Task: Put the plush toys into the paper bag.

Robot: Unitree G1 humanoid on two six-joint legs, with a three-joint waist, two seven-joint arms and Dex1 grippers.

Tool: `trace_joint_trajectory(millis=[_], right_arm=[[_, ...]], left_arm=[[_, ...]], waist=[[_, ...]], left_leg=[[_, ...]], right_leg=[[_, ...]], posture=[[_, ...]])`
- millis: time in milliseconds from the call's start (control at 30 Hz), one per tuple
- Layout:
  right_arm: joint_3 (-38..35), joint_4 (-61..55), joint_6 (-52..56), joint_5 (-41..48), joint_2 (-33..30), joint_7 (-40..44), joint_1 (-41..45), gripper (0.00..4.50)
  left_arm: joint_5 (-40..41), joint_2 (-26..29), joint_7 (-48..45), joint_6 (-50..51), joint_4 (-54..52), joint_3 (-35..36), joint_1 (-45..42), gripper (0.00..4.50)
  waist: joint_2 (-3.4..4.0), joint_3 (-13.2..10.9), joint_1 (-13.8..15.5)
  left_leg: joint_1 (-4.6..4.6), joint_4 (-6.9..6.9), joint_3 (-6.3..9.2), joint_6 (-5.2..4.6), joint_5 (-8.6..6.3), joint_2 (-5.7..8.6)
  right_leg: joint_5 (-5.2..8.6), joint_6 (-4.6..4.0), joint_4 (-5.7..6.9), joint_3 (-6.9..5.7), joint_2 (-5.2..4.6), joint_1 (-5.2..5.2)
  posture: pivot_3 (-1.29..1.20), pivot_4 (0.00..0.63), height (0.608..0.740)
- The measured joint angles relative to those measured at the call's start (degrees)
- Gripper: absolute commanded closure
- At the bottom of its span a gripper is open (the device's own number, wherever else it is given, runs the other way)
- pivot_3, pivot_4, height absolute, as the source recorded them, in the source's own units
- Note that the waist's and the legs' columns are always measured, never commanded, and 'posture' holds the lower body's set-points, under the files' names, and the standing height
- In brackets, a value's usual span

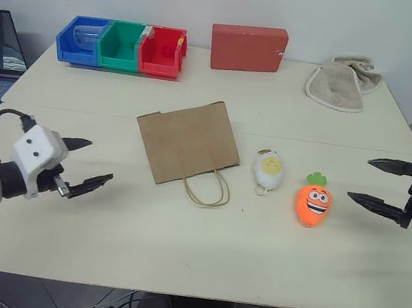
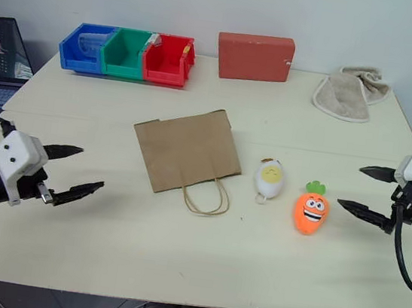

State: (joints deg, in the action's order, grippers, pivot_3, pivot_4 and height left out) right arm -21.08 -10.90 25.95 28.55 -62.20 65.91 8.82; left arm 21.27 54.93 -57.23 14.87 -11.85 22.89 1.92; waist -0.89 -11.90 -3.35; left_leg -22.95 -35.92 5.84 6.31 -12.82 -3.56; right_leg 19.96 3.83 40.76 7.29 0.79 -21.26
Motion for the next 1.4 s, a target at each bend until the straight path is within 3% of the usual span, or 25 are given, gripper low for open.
trace_joint_trajectory(millis=[200,467,733,833,1267,1400], right_arm=[[-0.9,-14.1,7.4,6.2,0.4,-2.2,-3.7,0.00],[-0.4,-27.6,15.6,12.2,2.5,-9.6,-6.3,0.00],[-2.4,-31.8,18.7,15.6,3.2,-13.5,-8.7,0.00],[-3.0,-32.0,19.0,15.7,3.2,-13.8,-9.7,0.00],[-3.2,-33.3,18.8,16.2,4.0,-14.8,-11.2,0.00],[-1.9,-34.0,18.8,16.2,4.8,-16.2,-11.0,0.00]], left_arm=[[-0.3,0.1,-4.7,0.8,-4.5,-12.4,-7.7,0.03],[-7.7,-10.3,-6.6,-3.6,2.3,-31.2,-21.6,0.03],[-11.7,-16.1,-8.5,-12.1,11.8,-36.7,-24.5,0.03],[-12.3,-16.8,-8.9,-14.1,13.7,-36.7,-25.4,0.56],[-13.1,-19.5,-11.0,-17.1,19.5,-37.2,-27.3,4.47],[-12.6,-20.1,-11.7,-16.7,19.5,-37.2,-27.6,4.47]], waist=[[-0.01,0.0,0.4],[-0.03,0.0,0.5],[-0.04,0.0,0.6],[-0.05,0.0,0.6],[-0.05,0.0,0.6],[-0.06,0.0,0.6]], left_leg=[[-0.03,-0.04,0.06,0.00,0.00,0.03],[-0.04,-0.12,0.10,0.00,0.01,0.05],[-0.06,-0.11,0.19,-0.01,0.00,0.07],[-0.05,-0.13,0.18,-0.01,0.00,0.08],[-0.05,-0.14,0.22,-0.01,0.01,0.08],[-0.05,-0.13,0.25,-0.01,0.01,0.07]], right_leg=[[0.00,0.00,-0.01,-0.04,0.00,0.05],[-0.01,0.01,0.00,-0.03,0.04,0.07],[-0.01,0.00,0.02,-0.09,0.04,0.10],[-0.01,0.00,0.02,-0.08,0.03,0.13],[-0.01,0.01,0.04,-0.11,0.04,0.14],[-0.01,0.00,0.04,-0.13,0.05,0.14]], posture=[[0.00,0.150,0.740],[0.00,0.150,0.740],[0.00,0.150,0.740],[0.00,0.150,0.740],[0.00,0.150,0.740],[0.00,0.150,0.740]])
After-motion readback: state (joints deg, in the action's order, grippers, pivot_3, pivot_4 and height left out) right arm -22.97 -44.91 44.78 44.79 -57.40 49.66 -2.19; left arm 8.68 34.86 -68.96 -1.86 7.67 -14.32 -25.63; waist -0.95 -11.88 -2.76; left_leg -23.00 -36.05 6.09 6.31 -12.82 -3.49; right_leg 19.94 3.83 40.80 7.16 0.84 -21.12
